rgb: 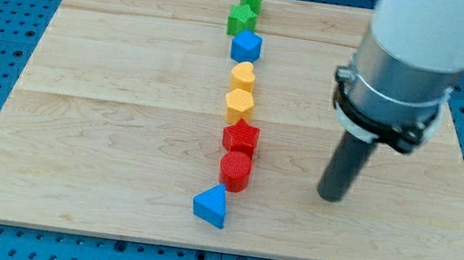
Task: Move your arm to the top right of the yellow heart
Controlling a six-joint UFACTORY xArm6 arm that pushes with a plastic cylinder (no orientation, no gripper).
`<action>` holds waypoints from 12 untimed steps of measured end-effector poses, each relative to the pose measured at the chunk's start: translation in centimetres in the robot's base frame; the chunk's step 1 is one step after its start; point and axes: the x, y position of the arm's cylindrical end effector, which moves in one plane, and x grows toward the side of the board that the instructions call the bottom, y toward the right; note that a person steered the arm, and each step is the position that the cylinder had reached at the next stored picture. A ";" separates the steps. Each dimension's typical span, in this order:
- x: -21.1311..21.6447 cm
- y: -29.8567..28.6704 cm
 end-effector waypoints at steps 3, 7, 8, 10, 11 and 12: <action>-0.8 -9.8; 0.2 9.6; 0.2 12.1; -0.3 15.3; -3.8 16.2; -9.2 17.2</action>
